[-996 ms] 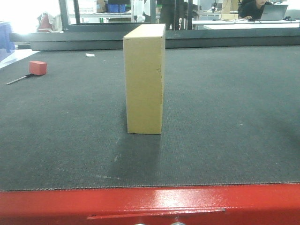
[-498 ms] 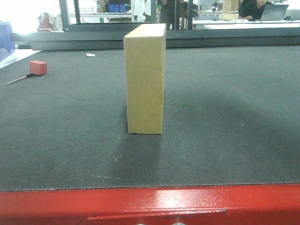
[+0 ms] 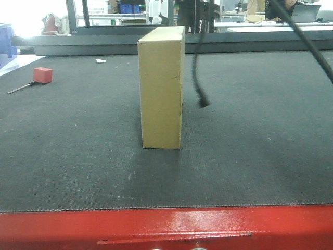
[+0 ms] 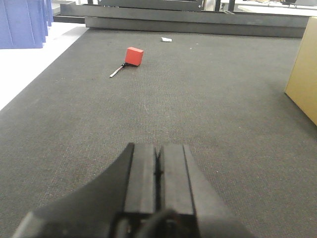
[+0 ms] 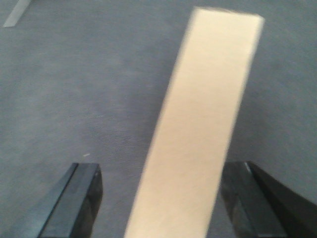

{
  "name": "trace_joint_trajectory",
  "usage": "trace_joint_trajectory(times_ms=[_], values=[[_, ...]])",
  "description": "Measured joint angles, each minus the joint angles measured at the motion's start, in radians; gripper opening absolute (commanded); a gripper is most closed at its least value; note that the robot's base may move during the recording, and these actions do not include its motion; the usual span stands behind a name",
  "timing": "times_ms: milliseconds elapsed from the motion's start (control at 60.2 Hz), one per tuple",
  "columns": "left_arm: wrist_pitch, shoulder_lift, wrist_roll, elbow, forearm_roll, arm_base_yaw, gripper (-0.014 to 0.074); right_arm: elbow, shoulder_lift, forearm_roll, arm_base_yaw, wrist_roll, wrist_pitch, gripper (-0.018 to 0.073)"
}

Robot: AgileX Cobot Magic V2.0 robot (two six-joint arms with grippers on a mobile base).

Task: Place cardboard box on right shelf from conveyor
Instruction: 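Grasp the tan cardboard box with the right gripper and lift it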

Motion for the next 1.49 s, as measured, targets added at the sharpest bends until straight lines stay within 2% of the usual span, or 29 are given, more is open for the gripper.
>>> trace_joint_trajectory(times_ms=[216, 382, 764, 1312, 1411, 1494], values=[[0.000, 0.000, 0.000, 0.000, 0.000, 0.000, -0.0116, -0.034, 0.066, -0.118, 0.023, 0.117, 0.053, 0.0592], [0.000, 0.000, 0.000, 0.000, 0.000, 0.000, -0.0116, -0.034, 0.074, -0.138, 0.039, 0.181, 0.050, 0.0592], [0.000, 0.000, 0.000, 0.000, 0.000, 0.000, -0.0116, -0.038, 0.095, -0.190, 0.052, 0.195, 0.030, 0.0592], [0.000, 0.000, 0.000, 0.000, 0.000, 0.000, -0.0116, -0.041, 0.165, -0.195, 0.058, 0.197, 0.025, 0.0587], [0.000, 0.000, 0.000, 0.000, 0.000, 0.000, -0.0116, -0.041, 0.176, -0.195, 0.058, 0.197, 0.029, 0.0524], [0.000, 0.000, 0.000, 0.000, 0.000, 0.000, -0.0116, -0.041, 0.180, -0.197, 0.058, 0.197, 0.030, 0.0387]])
